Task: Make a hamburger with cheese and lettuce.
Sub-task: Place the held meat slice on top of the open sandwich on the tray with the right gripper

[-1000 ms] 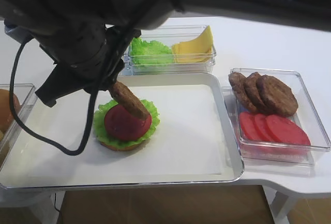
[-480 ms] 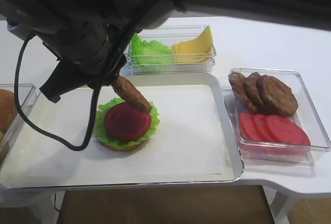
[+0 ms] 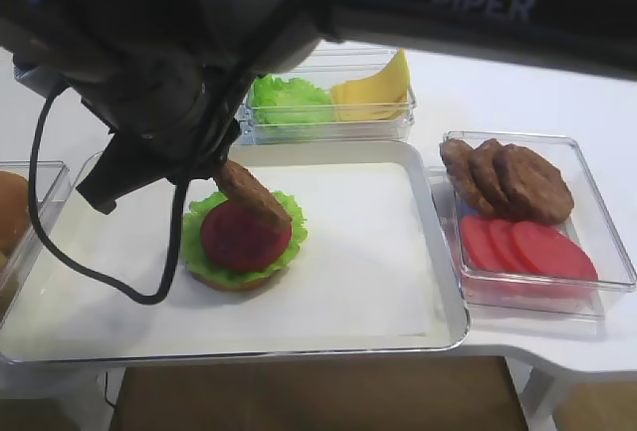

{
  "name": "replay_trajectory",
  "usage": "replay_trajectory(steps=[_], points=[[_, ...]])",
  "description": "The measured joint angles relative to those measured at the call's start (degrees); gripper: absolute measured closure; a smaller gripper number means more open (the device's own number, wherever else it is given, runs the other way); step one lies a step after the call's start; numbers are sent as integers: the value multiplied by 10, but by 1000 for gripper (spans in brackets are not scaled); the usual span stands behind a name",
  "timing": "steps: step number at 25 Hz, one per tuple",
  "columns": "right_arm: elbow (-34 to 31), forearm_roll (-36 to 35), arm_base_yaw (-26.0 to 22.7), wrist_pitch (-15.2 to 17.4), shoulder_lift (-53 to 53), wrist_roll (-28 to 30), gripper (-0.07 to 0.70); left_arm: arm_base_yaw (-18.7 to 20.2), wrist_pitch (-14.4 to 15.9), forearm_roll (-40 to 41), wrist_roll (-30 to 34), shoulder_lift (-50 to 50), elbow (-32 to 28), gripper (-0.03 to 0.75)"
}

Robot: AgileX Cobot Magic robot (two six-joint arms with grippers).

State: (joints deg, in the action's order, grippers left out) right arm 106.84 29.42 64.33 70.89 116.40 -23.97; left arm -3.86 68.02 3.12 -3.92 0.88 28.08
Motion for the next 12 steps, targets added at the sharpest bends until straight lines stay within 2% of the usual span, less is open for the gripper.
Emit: replay_trajectory(steps=[12], points=[[0,5,0,0,9,1,549,0,0,0,0,0,0,371]])
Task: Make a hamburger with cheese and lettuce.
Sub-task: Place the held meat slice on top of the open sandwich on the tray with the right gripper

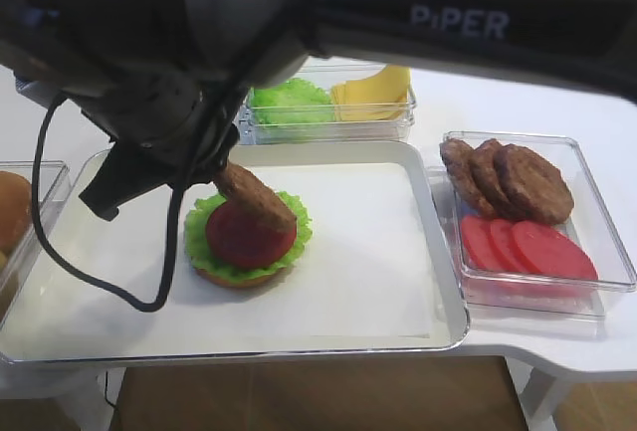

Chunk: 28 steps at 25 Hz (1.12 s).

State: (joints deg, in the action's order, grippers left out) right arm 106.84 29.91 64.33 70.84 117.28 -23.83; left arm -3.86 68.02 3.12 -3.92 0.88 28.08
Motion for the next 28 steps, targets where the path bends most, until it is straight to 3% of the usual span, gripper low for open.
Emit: replay_trajectory(steps=[13,28], points=[[0,33,0,0,-3,0,549,0,0,0,0,0,0,371],[0,19,0,0,0,9,550,0,0,0,0,0,0,371]])
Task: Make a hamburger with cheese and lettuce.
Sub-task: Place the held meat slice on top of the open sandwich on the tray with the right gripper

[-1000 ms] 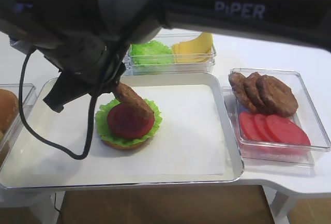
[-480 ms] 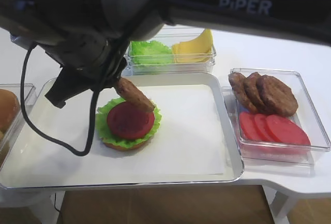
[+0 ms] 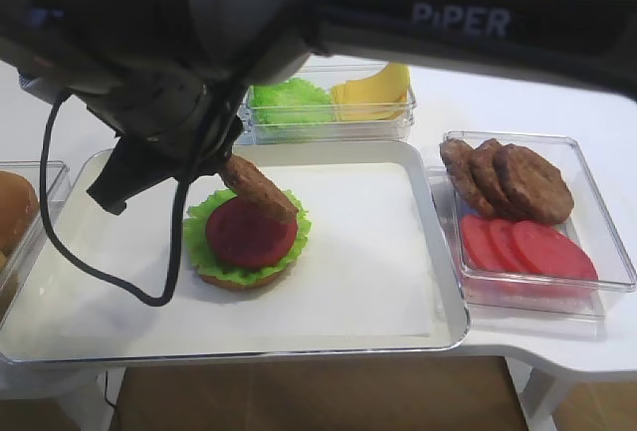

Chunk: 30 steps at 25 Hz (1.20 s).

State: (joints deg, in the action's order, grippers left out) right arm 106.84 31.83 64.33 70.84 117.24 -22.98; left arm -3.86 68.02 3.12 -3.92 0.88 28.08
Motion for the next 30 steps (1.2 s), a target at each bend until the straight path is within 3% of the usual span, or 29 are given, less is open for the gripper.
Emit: replay_trajectory(steps=[30], points=[[0,-37,-1,-1,0,2,533,0,0,0,0,0,0,371]])
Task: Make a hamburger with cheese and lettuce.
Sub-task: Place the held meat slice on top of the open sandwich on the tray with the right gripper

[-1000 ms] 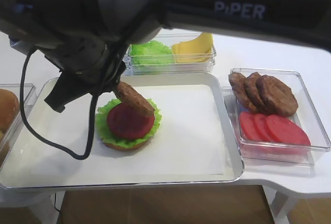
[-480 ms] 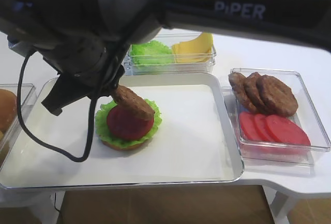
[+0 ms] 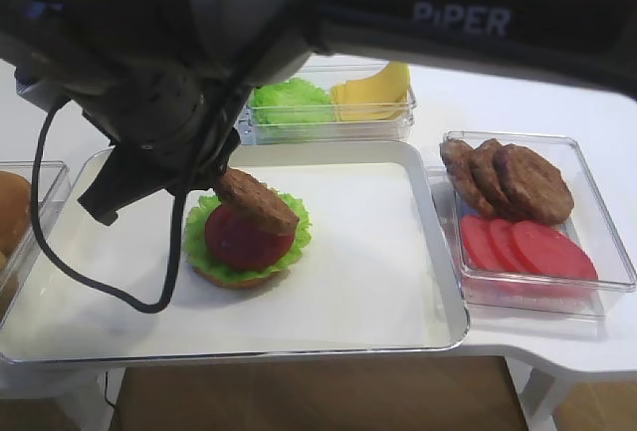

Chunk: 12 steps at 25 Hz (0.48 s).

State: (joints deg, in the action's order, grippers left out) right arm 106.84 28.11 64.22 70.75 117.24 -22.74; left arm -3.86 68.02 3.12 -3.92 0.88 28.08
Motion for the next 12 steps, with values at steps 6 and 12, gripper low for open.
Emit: replay_trajectory(steps=[6,12], points=[[0,-12,0,0,0,0,531,0,0,0,0,0,0,371],[0,-22,0,0,0,0,531,0,0,0,0,0,0,371]])
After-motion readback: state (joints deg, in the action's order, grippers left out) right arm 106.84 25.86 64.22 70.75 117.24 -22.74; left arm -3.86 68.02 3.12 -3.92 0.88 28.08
